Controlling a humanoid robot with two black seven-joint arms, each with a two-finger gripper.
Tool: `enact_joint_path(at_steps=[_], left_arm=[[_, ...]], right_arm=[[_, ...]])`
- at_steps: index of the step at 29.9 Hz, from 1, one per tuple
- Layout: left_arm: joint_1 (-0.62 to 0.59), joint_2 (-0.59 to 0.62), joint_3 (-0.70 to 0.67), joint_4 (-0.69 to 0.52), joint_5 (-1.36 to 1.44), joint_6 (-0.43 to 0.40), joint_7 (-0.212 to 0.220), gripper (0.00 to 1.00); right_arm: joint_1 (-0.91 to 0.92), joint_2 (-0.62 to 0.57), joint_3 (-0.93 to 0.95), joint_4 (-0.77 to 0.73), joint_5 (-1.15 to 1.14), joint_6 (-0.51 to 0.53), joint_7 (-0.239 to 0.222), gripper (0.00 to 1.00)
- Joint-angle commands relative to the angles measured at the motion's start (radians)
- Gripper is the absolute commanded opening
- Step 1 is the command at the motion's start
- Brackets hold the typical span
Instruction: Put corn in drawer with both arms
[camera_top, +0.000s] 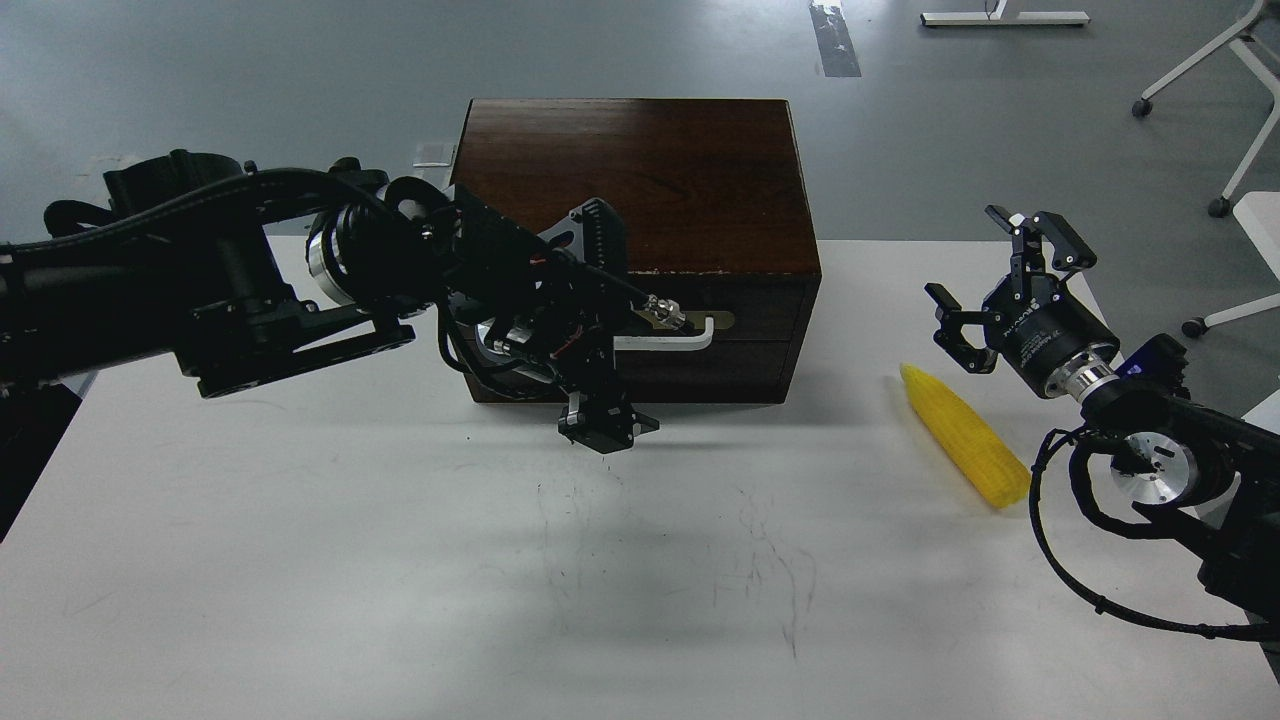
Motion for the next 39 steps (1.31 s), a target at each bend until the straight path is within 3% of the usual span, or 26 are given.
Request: enact_joint_path(at_steps=[1, 39], left_arm=[[0.001, 0.0, 0.001, 0.011, 0.0, 0.0, 0.0, 0.98], [0.057, -0.025, 0.032, 0.057, 0.0, 0.0, 0.0, 0.98]], right_arm=[[-0.007, 0.001, 0.0, 0.0, 0.0, 0.0, 0.0, 1.0], [-0.027, 0.002, 0.0, 0.0, -0.001, 0.0, 0.0, 1.0]])
